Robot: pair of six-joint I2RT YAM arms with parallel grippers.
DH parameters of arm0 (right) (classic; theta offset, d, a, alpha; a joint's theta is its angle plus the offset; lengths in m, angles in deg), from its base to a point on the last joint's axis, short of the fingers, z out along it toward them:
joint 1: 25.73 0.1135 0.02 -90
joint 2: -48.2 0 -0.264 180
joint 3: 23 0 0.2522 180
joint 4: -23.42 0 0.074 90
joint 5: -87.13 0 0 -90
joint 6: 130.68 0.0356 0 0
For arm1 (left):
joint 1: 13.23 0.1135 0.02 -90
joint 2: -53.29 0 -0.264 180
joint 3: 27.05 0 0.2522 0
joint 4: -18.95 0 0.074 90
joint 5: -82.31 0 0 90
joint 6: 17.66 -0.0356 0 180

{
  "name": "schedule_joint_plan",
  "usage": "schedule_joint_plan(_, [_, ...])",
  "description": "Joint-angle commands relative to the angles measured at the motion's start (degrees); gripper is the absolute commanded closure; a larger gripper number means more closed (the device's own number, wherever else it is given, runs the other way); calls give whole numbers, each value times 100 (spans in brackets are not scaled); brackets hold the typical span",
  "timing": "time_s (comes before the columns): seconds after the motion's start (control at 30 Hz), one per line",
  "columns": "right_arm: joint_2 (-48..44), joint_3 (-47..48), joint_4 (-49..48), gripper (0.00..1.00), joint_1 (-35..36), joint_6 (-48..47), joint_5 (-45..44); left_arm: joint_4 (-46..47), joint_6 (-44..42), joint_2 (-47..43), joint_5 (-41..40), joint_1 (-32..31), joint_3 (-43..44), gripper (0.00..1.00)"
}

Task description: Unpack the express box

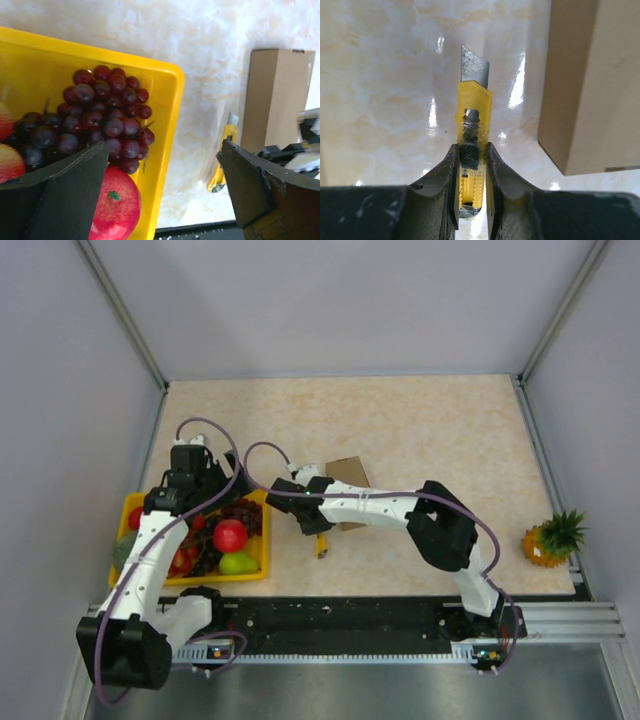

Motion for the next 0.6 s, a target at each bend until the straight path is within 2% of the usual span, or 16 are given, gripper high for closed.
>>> schedule_joint_plan(0.0, [-999,-255,-577,97,-214,-564,-59,403,-235,196,1112,34,-115,1])
schedule_joint_plan(0.13, [-1657,-493,-850,97,-478,-924,319,613,-87,451,2017,26,-159,1])
schedule_joint_plan(0.4, [-2792,-1337,-1782,96,-953,-1803,1584,2544,801,601,4178,-71,-370,1])
schedule_joint_plan(0.47, [-3003,-1425,-1853,96,-1058,-1944,1813,2976,1082,627,4531,-115,-405,1])
schedule_joint_plan(0.5, [-3048,-1434,-1870,96,-1085,-1988,1892,3483,1179,645,4837,-167,-440,1])
schedule_joint_plan(0.57, [-3153,-1443,-1879,96,-1155,-2059,2103,3742,1329,732,4946,-247,-415,1])
